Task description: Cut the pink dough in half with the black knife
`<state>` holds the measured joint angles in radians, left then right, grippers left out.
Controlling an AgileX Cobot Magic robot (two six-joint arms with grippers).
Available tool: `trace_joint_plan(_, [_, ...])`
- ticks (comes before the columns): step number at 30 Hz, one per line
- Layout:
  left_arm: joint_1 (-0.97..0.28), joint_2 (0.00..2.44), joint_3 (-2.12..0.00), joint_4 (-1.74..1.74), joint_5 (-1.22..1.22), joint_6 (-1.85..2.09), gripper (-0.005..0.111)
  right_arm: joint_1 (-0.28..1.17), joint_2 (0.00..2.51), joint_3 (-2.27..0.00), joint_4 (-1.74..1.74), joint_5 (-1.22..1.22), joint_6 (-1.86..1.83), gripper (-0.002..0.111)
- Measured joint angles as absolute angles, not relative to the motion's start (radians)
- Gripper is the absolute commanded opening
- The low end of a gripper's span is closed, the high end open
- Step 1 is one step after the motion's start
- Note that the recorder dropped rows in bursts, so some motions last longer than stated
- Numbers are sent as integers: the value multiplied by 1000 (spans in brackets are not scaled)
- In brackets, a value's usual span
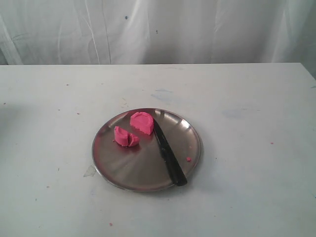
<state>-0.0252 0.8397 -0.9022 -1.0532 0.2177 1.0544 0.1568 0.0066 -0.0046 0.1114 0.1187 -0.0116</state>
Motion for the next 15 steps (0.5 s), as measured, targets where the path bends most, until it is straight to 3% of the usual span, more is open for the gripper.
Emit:
trace_joint_plan(4, [-25, 820, -897, -1018, 183, 982, 0, 157, 7, -5, 111, 119, -12, 0])
trace_joint_plan(6, [-25, 753, -848, -727, 203, 670, 0, 157, 7, -5, 111, 119, -12, 0])
trace_joint_plan(10, [-25, 581, -570, -216, 131, 41, 0, 157, 7, -5, 111, 119, -12, 0])
trace_joint_plan(15, [-25, 375, -275, -141, 67, 0, 0, 157, 7, -5, 111, 119, -12, 0])
